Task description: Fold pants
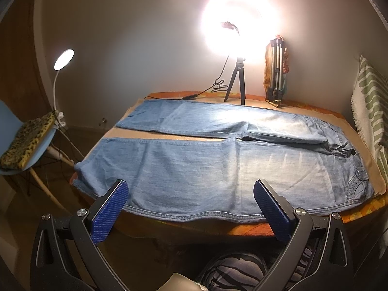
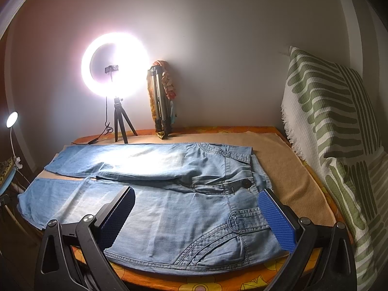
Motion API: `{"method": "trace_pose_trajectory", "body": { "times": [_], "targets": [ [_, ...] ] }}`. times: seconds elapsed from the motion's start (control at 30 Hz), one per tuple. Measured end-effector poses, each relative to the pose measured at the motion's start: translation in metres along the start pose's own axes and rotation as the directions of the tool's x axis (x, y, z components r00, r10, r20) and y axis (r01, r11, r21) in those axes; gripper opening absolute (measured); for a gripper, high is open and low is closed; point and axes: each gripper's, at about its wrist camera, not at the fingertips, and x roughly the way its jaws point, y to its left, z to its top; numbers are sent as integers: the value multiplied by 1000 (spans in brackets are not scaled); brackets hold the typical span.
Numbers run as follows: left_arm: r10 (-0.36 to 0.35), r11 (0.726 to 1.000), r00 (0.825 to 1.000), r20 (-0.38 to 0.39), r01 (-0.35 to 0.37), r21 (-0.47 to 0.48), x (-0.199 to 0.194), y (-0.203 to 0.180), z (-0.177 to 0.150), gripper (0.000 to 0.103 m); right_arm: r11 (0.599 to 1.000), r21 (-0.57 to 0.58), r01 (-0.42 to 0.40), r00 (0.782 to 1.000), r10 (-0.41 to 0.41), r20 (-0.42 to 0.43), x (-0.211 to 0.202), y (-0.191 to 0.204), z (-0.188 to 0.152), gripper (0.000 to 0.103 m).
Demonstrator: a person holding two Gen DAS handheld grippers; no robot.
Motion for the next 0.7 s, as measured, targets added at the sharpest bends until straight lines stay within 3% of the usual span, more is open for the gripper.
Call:
{"method": "trace_pose_trajectory", "body": {
  "times": [0.7],
  "targets": [
    [-3,1000,1000,5,4,-1,-1,0,1,103,1000,-4,-2,1000,2,3,-2,-1,0,103]
  ]
}}
